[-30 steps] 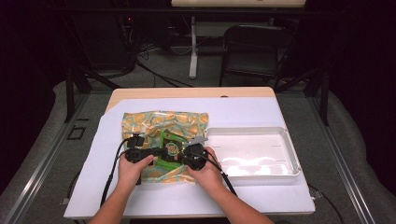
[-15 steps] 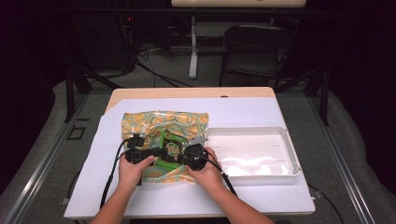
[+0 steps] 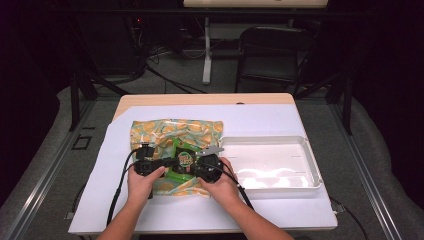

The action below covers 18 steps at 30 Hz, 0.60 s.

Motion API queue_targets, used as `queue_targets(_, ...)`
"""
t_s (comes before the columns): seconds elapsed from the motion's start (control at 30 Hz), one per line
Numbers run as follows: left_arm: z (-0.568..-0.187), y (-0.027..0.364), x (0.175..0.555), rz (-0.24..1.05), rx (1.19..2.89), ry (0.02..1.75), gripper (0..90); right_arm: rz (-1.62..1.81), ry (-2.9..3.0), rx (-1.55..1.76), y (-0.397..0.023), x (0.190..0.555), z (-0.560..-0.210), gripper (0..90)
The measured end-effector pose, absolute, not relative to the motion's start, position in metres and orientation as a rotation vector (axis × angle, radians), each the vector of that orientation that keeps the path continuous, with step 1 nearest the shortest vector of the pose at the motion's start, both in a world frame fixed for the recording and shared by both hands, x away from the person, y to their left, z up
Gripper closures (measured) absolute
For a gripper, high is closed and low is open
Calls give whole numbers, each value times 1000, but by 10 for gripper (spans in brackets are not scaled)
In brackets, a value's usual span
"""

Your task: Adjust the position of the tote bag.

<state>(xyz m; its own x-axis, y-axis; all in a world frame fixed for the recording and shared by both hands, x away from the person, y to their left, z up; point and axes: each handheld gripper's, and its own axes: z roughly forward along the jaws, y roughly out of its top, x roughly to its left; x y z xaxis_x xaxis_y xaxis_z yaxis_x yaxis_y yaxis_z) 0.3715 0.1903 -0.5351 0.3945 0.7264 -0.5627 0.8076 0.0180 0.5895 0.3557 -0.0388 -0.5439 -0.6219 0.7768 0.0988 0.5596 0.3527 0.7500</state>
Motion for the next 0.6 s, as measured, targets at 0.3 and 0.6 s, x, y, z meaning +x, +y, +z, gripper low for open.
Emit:
queue_targets(0.3,-531,194,369,-99,1701,1345,689,1230,2316,1208,-45,353,-532,639)
queue_targets(0.6,-526,199,368,-102,1674,1339,711,1285,2295,1215,-49,352,-526,605)
